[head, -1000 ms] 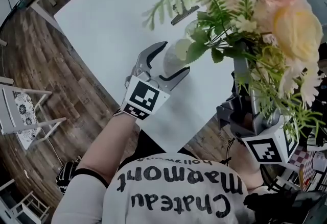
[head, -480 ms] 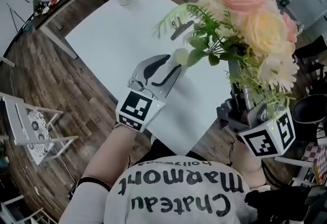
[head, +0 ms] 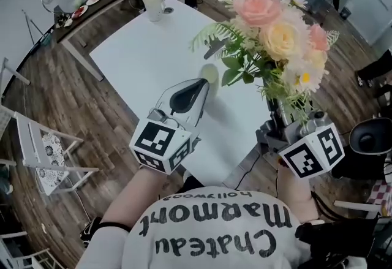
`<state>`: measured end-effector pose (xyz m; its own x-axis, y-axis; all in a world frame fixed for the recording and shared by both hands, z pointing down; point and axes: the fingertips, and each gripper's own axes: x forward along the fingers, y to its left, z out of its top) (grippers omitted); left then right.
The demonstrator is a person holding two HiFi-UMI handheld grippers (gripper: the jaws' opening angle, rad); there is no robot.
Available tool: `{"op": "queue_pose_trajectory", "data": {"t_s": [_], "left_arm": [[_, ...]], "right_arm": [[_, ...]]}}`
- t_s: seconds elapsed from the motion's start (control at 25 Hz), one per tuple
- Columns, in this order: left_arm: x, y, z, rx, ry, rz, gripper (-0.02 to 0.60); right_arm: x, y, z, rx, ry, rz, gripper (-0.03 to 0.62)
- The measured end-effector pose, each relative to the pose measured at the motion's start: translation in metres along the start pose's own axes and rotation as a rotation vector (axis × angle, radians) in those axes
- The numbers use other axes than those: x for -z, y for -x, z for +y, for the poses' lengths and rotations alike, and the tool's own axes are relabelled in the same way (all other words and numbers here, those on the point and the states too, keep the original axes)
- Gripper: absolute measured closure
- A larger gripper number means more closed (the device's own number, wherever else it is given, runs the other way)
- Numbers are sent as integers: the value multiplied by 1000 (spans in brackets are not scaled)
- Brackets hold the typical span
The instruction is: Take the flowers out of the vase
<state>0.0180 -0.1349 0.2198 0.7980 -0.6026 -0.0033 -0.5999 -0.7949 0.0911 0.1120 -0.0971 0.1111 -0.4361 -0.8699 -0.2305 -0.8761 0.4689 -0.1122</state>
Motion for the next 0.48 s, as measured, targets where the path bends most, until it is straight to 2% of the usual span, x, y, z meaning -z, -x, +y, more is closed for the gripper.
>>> {"op": "queue_pose_trajectory", "data": {"t_s": [0.2,0.36,0.48], "left_arm": [[-5,6,-11,-65,24,-19,577],[0,3,-50,-109,27,-20,577],[6,4,-72,-138,35,-16,577]], "right_arm": [[7,9,-10,-34,-40,30,556],[7,46,-28,-57,-78,49,556],[12,68,-35,-56,-45,79,556]]}}
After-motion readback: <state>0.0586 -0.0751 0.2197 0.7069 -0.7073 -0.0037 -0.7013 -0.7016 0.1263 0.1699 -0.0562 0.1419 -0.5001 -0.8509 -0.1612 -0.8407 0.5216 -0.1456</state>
